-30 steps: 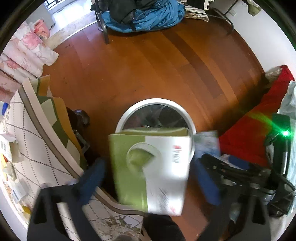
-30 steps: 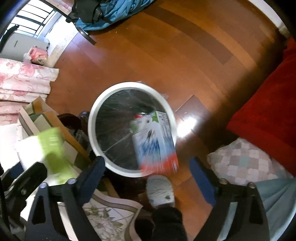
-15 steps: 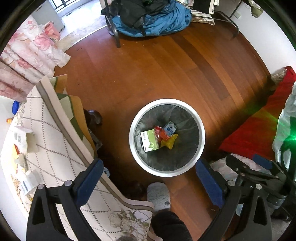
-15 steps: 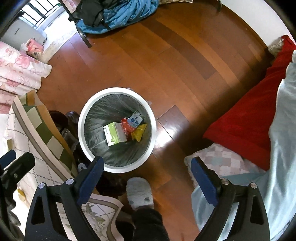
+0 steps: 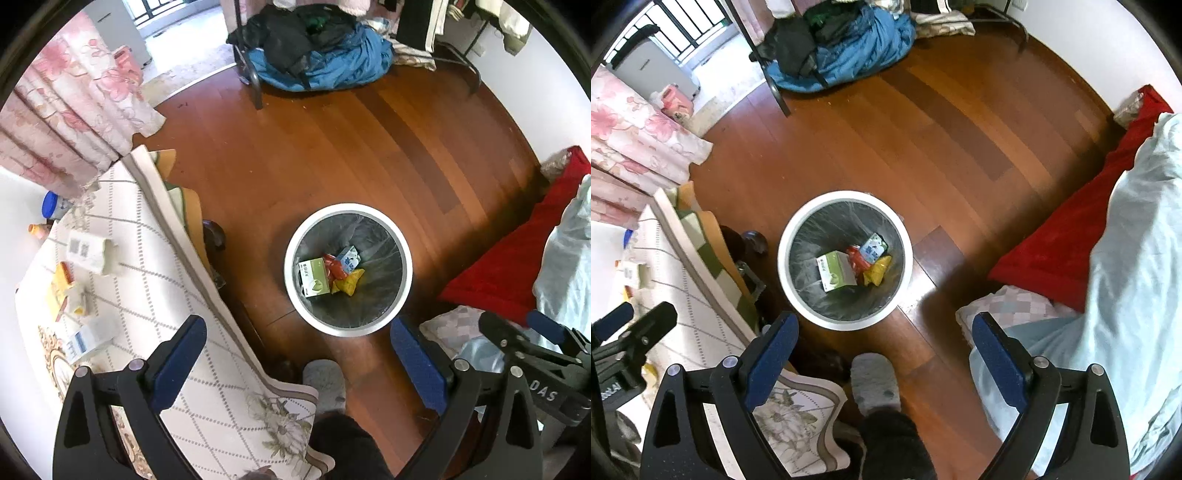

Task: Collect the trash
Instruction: 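Move both grippers back over the table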

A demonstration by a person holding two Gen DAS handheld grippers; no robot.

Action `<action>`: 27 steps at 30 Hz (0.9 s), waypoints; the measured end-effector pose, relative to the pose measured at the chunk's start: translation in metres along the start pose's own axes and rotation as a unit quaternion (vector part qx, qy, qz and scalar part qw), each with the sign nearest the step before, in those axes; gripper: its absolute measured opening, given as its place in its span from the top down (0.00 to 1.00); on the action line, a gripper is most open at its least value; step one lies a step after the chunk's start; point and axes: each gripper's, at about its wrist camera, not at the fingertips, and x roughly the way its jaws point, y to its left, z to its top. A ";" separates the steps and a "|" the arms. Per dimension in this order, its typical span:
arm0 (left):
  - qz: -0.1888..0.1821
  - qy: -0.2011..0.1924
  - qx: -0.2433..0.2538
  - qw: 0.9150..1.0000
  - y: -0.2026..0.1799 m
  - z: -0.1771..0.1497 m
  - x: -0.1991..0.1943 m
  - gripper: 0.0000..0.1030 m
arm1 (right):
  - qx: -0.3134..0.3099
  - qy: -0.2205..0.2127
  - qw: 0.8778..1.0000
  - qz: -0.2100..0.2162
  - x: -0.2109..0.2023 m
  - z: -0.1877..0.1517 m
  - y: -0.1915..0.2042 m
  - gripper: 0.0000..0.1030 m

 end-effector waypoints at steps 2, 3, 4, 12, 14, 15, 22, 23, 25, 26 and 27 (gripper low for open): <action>-0.001 -0.009 -0.006 1.000 0.007 -0.003 -0.014 0.01 | 0.000 -0.010 1.000 0.004 -0.017 -0.002 0.006 0.06; -0.002 -0.015 -0.011 1.000 0.011 -0.005 -0.022 0.01 | -0.001 -0.015 1.000 0.005 -0.025 -0.003 0.010 0.06; -0.003 -0.019 -0.015 1.000 0.015 -0.006 -0.028 0.01 | -0.002 -0.018 1.000 0.008 -0.032 -0.003 0.013 0.06; 0.005 -0.056 -0.087 0.995 0.081 -0.022 -0.080 0.01 | -0.026 -0.044 0.998 0.047 -0.089 -0.005 0.073 0.06; 0.014 -0.063 -0.114 0.991 0.107 -0.031 -0.089 0.01 | -0.057 -0.036 0.995 0.067 -0.096 -0.008 0.108 0.06; 0.020 -0.064 -0.128 0.990 0.120 -0.037 -0.092 0.01 | -0.073 -0.030 0.994 0.073 -0.096 -0.009 0.123 0.05; 0.116 -0.038 -0.256 0.959 0.248 -0.107 -0.078 0.01 | -0.287 0.020 0.954 0.086 -0.064 -0.039 0.285 0.05; 0.133 -0.029 -0.270 0.953 0.262 -0.120 -0.070 0.01 | -0.315 0.026 0.945 0.086 -0.057 -0.044 0.307 0.05; 0.156 -0.008 -0.303 0.940 0.293 -0.151 -0.052 0.01 | -0.385 0.040 0.918 0.081 -0.036 -0.058 0.362 0.06; 0.160 0.001 -0.317 0.935 0.304 -0.165 -0.044 0.01 | -0.412 0.043 0.907 0.076 -0.027 -0.064 0.381 0.06; 0.166 0.010 -0.331 0.929 0.316 -0.178 -0.034 0.01 | -0.453 0.047 0.888 0.064 -0.012 -0.076 0.412 0.07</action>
